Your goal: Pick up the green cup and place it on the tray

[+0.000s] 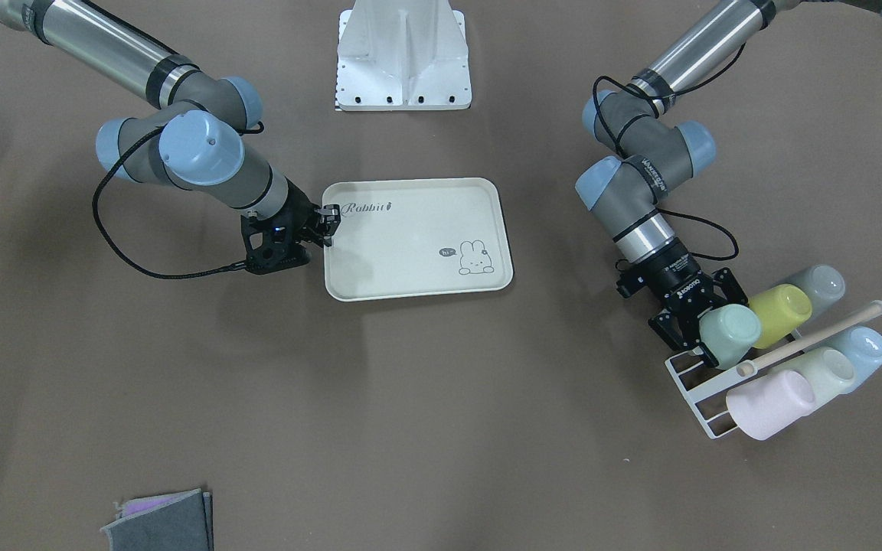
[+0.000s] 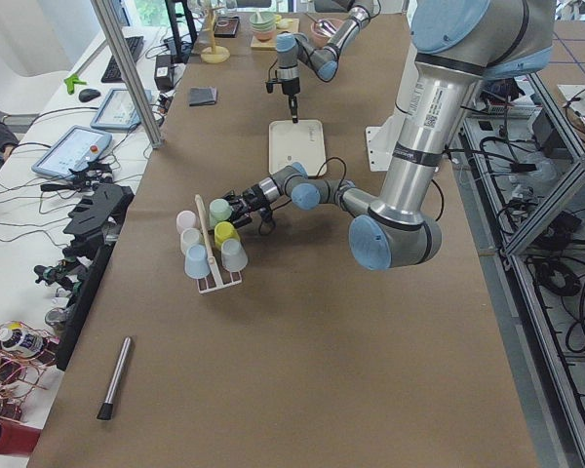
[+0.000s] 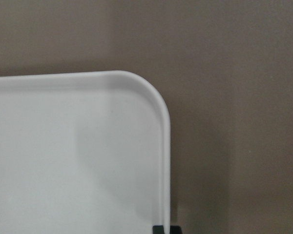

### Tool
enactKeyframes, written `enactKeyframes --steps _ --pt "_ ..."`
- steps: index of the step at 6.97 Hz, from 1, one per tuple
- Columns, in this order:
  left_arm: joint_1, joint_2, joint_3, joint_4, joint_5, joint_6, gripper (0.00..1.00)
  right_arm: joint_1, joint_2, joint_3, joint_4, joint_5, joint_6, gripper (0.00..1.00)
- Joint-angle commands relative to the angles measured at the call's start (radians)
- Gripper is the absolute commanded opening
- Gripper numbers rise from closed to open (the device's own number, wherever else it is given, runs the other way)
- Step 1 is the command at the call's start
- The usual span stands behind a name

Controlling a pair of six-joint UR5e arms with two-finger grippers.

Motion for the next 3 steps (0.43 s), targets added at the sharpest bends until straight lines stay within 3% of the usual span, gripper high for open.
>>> enactKeyframes --steps 1,3 --pt "-0.001 0.0 -0.007 0.001 0.0 0.001 0.65 0.0 -0.02 0.002 0.004 -0.002 -0.004 0.0" --pt "-0.004 0.0 -0.019 -0.046 0.0 0.068 0.65 0.0 -0.022 0.002 0.008 -0.003 -0.001 0.0"
